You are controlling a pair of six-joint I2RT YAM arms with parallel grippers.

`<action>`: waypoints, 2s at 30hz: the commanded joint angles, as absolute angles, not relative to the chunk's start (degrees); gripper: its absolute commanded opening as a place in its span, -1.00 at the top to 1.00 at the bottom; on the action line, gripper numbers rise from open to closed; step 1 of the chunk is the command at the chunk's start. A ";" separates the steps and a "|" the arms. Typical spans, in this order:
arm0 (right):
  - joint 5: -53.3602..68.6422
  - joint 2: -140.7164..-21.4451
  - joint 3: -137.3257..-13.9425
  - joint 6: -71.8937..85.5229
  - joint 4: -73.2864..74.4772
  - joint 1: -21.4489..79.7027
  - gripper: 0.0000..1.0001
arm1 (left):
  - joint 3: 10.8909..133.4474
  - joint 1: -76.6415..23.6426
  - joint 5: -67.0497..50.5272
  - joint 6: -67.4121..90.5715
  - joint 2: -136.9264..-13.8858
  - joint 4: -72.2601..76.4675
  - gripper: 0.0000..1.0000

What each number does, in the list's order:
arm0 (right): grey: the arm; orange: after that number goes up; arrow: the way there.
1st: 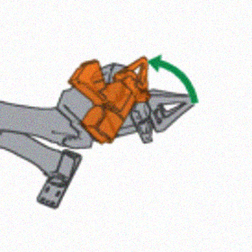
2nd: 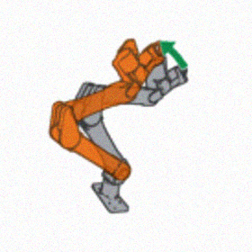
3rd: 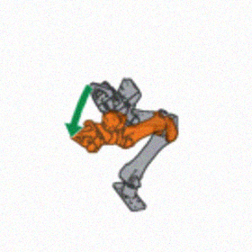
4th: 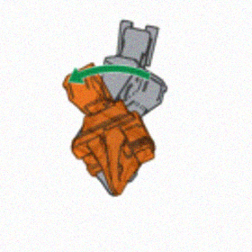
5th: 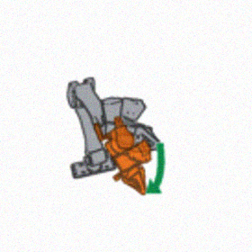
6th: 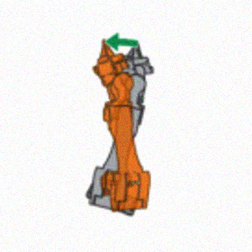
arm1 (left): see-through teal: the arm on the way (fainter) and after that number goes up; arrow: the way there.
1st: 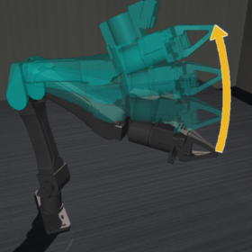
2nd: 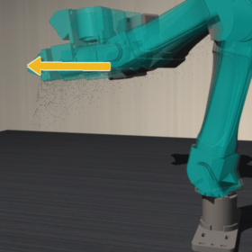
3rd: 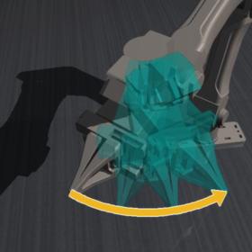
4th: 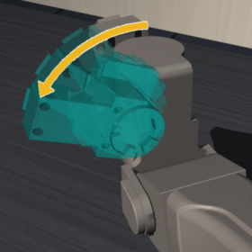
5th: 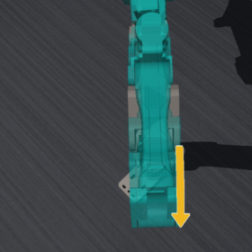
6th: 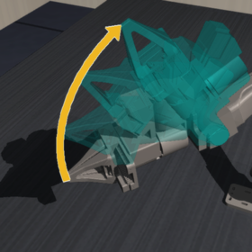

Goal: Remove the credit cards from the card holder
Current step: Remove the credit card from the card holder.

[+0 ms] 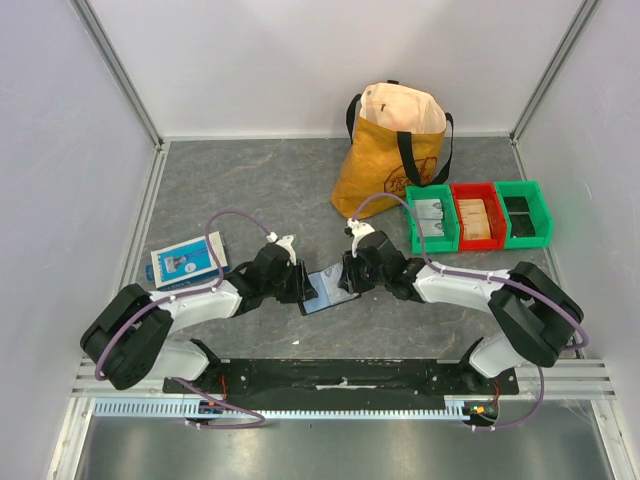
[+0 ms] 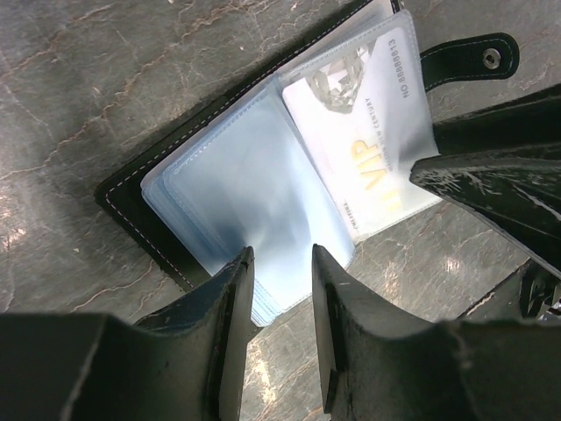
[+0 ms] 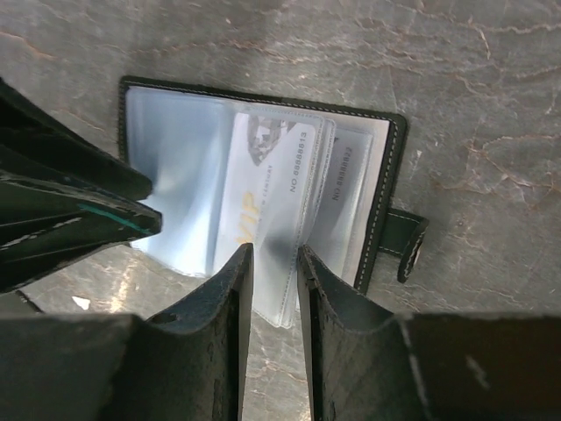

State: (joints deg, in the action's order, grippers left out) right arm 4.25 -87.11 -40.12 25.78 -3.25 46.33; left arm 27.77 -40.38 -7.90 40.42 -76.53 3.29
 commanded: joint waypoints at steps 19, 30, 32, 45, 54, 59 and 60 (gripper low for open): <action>21.37 -89.38 -41.49 29.80 -16.00 46.49 0.25 | 23.55 -40.87 -5.36 44.65 -66.10 3.78 0.20; 16.44 -89.47 -40.34 30.32 -15.38 46.23 0.25 | 23.03 -40.87 -5.01 45.70 -64.43 3.96 0.19; 15.91 -89.21 -39.90 30.76 -15.99 46.05 0.25 | 22.68 -40.87 -4.66 45.97 -63.20 3.87 0.18; 13.44 -84.11 -37.18 29.88 -14.85 44.47 0.20 | 26.19 -40.96 -7.38 45.62 -66.36 6.15 0.12; 18.36 -90.43 -38.76 31.64 -20.12 44.30 0.22 | 24.70 -40.87 -3.78 44.91 -69.17 6.33 0.31; 20.91 -93.95 -39.02 33.04 -22.76 43.33 0.23 | 23.21 -40.78 -2.20 44.91 -70.84 6.15 0.46; 21.09 -94.13 -38.76 33.13 -23.02 43.24 0.23 | 22.86 -40.78 -2.20 44.91 -70.75 6.07 0.46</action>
